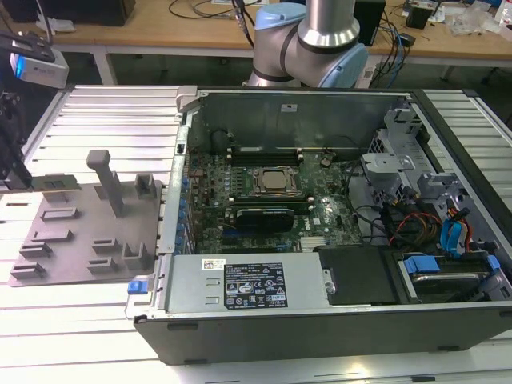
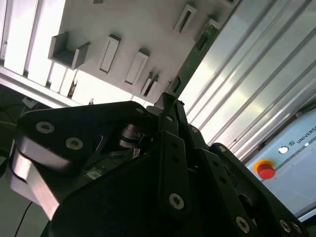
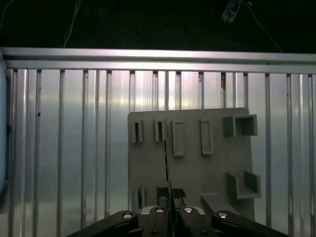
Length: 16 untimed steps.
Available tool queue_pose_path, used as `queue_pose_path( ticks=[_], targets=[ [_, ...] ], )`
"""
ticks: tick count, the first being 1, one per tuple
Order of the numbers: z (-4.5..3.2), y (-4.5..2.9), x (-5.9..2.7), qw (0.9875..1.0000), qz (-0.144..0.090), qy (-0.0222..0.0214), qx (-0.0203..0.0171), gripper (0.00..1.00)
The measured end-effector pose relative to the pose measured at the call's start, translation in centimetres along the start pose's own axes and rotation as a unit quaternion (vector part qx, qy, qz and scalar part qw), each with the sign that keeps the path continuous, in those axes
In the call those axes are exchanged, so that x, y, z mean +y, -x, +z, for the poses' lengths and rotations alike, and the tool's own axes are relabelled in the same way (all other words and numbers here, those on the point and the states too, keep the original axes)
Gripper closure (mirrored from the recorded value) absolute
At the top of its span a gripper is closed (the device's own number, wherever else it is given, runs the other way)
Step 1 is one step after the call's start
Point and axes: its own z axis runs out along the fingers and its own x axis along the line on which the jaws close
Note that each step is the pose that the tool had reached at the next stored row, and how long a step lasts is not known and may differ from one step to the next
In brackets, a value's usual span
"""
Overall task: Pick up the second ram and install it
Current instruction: 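Pick up the second ram and move it above second insertion slot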
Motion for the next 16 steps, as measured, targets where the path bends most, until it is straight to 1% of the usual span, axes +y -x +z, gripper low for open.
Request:
queue_pose_path(
  ticks=[4, 6, 10, 13, 14, 16],
  targets=[
    [-0.36, 0.01, 0.02, 1.0, 0.0, 0.0, 0.0, 0.89],
    [-0.65, 0.02, 0.03, 1.0, 0.0, 0.0, 0.0, 0.89],
    [-2.07, 0.05, 0.1, 1.0, 0.0, 0.0, 0.0, 0.89],
    [-2.68, 0.06, 0.13, 1.0, 0.0, 0.0, -0.0009, 0.89],
    [-3.09, 0.07, 0.14, 1.0, 0.0, -0.0001, -0.0015, 0.89],
    [-3.53, 0.08, 0.17, 1.0, 0.0, 0.0, -0.0019, 0.89]
  ],
)
